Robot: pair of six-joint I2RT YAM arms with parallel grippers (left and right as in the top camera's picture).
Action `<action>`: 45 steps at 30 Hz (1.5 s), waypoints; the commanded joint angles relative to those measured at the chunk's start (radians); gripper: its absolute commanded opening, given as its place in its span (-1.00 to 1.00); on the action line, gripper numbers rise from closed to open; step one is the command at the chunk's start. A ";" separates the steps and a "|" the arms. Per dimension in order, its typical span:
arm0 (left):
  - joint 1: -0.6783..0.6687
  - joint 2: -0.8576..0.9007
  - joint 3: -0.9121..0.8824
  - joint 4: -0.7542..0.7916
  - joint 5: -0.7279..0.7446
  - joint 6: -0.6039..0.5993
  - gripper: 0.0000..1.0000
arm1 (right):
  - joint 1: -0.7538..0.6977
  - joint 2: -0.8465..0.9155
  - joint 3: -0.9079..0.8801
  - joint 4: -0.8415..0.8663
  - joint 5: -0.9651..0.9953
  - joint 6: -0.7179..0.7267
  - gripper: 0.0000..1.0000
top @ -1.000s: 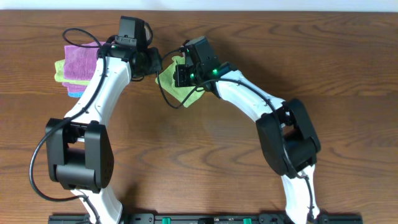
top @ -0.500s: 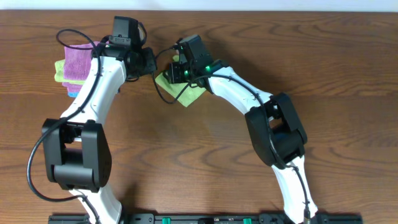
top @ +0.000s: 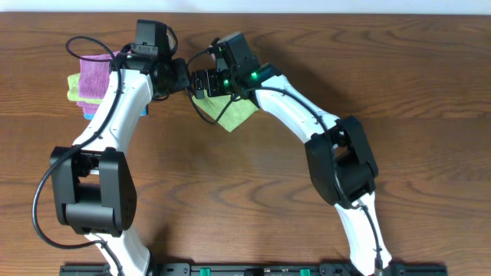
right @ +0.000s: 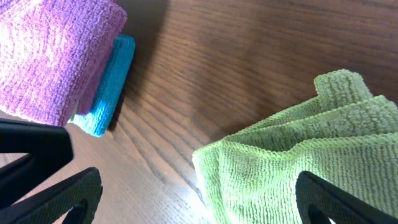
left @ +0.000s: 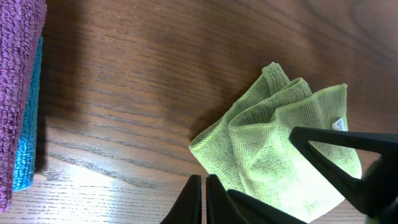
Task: Fold the cloth
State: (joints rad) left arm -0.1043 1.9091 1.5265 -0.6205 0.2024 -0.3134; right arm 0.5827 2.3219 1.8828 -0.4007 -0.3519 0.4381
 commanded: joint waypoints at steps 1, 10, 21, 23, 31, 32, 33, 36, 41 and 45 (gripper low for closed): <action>0.006 -0.025 0.010 -0.001 -0.003 0.011 -0.88 | -0.001 0.006 0.049 -0.028 -0.011 -0.034 0.98; 0.006 -0.025 0.010 0.000 -0.003 0.011 -0.88 | -0.024 -0.005 0.077 -0.095 0.008 -0.035 0.98; 0.006 -0.025 0.010 -0.017 0.063 0.011 0.18 | -0.181 -0.263 0.108 -0.528 0.169 -0.223 0.99; 0.006 -0.025 0.010 -0.024 0.069 0.011 0.49 | -0.222 -0.312 0.108 -0.636 0.169 -0.290 0.98; 0.006 -0.025 0.010 -0.042 0.137 -0.012 0.91 | -0.336 -0.473 0.091 -0.859 0.169 -0.415 0.99; 0.006 -0.025 0.010 -0.046 0.140 -0.026 0.91 | -0.346 -0.497 0.076 -0.870 0.169 -0.430 0.98; 0.006 -0.026 0.010 -0.049 0.140 -0.038 0.91 | -0.353 -0.523 0.055 -0.873 0.170 -0.438 0.99; 0.006 -0.027 0.010 -0.056 0.153 -0.061 0.91 | -0.376 -0.647 -0.073 -0.840 0.196 -0.440 0.98; 0.006 -0.027 0.010 -0.056 0.196 -0.088 0.91 | -0.425 -0.907 -0.371 -0.740 0.195 -0.438 0.98; 0.006 -0.027 0.010 -0.056 0.219 -0.119 0.91 | -0.502 -1.137 -0.620 -0.681 0.195 -0.423 0.98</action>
State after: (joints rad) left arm -0.1017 1.9091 1.5265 -0.6754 0.3885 -0.3973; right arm 0.1299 1.3022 1.3849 -1.0966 -0.1631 0.0208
